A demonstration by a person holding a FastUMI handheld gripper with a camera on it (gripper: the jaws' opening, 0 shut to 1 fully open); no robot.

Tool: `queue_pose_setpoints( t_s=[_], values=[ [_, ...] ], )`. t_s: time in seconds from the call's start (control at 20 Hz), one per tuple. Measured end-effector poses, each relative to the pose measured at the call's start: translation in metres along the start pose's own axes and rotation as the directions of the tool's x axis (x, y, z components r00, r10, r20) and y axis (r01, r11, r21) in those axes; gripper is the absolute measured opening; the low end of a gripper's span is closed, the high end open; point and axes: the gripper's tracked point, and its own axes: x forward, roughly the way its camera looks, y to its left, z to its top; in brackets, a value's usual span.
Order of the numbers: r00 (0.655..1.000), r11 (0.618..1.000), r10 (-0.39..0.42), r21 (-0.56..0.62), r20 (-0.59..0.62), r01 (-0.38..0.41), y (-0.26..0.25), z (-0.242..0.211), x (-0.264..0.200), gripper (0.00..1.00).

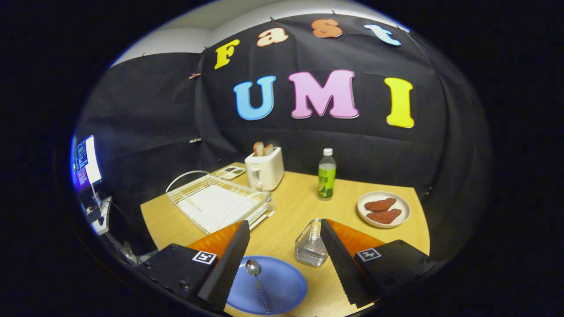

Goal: Take the plate from the dish rack, then take the spoon from the basket and place it into the plate.

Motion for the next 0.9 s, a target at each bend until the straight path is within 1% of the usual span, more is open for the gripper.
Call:
queue_pose_setpoints(
  t_s=[0.1,0.2,0.35,0.5,0.65,0.9],
  values=[
    [0.995,0.996,-0.086,0.015,0.059,0.085,-0.013,0.030,-0.010,0.99],
    [0.979,0.985,-0.172,0.029,0.106,0.170,-0.027,0.055,-0.017,0.99],
    [0.948,0.960,-0.279,0.039,0.153,0.277,-0.038,0.085,-0.031,0.99],
    [0.910,0.929,-0.368,0.045,0.189,0.367,-0.037,0.103,-0.044,0.98],
    [0.869,0.894,-0.448,0.079,0.209,0.441,-0.028,0.117,-0.054,0.99],
    [0.818,0.853,-0.521,0.174,0.243,0.492,-0.009,0.129,-0.064,0.99]
  ],
)
